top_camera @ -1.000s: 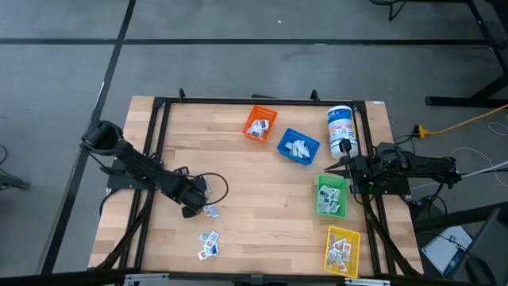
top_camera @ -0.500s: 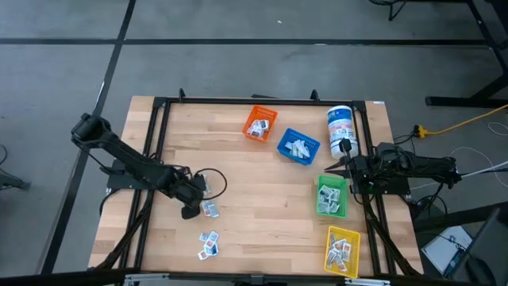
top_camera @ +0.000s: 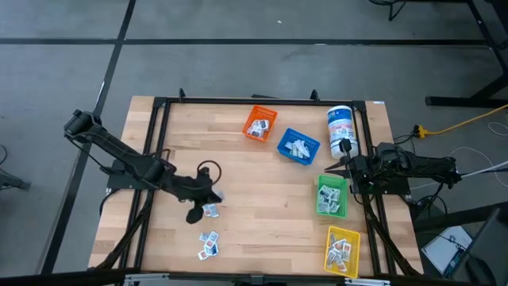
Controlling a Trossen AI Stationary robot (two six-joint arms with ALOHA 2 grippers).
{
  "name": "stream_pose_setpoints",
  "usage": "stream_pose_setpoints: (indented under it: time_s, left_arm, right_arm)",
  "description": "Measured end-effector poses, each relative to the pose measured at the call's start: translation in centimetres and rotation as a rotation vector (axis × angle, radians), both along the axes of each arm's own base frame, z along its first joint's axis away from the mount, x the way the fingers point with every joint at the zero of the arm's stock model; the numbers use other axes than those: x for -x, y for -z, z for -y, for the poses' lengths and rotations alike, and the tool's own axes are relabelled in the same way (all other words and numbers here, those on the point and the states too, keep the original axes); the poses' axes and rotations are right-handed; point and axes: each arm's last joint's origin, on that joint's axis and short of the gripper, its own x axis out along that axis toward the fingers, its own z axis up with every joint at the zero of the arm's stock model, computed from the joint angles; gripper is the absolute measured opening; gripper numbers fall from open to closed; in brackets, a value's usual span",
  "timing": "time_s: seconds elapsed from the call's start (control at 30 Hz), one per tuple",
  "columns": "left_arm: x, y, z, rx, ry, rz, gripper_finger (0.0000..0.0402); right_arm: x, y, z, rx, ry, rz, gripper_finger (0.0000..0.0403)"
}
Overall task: Pick & Place First Aid Supplies
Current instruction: Put the orange ointment pack into the yellow basket
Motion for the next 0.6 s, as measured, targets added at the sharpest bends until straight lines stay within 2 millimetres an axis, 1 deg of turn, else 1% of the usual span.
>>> stream_pose_setpoints:
  time_s: [0.2,0.43,0.6]
  left_arm:
    - [-1.0,-1.7,0.1,-0.053,0.045,0.204,0.0002]
    - [-2.2,-3.6,-1.0,-0.118,0.026,0.414,0.0002]
    - [-3.5,-4.1,-1.8,-0.152,-0.001,0.528,0.0001]
  right_arm:
    - [0.0,0.0,0.0,0.0,0.0,0.0,0.0026]
    - [0.0,0.0,0.0,0.0,0.0,0.0,0.0026]
    - [0.0,0.0,0.0,0.0,0.0,0.0,0.0026]
